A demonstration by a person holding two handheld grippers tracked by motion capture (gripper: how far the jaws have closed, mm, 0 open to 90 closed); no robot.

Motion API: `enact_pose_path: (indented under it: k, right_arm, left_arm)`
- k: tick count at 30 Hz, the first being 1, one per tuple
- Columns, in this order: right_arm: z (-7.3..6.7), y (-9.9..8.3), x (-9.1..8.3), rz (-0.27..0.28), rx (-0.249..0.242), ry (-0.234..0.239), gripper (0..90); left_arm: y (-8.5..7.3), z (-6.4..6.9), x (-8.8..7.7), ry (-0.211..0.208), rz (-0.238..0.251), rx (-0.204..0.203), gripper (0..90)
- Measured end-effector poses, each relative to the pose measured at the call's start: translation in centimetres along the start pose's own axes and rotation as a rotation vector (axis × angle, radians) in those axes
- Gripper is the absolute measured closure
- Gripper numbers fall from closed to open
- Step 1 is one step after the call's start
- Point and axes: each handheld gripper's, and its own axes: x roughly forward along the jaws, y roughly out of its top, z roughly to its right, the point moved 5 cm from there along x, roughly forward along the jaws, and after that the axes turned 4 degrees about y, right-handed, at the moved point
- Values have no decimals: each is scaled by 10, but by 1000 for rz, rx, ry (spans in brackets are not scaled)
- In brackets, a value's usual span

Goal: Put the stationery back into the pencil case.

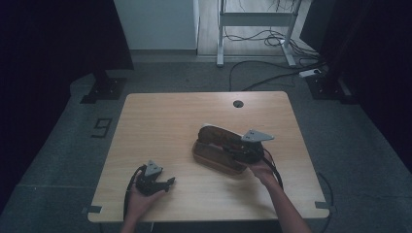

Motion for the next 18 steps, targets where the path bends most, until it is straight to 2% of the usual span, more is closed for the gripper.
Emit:
enact_pose_path:
  k: [18]
  right_arm:
    - [6, -9, -13, 21, 29, -24, 492]
  left_arm:
    - [0, 1, 0, 6, -2, 6, 320]
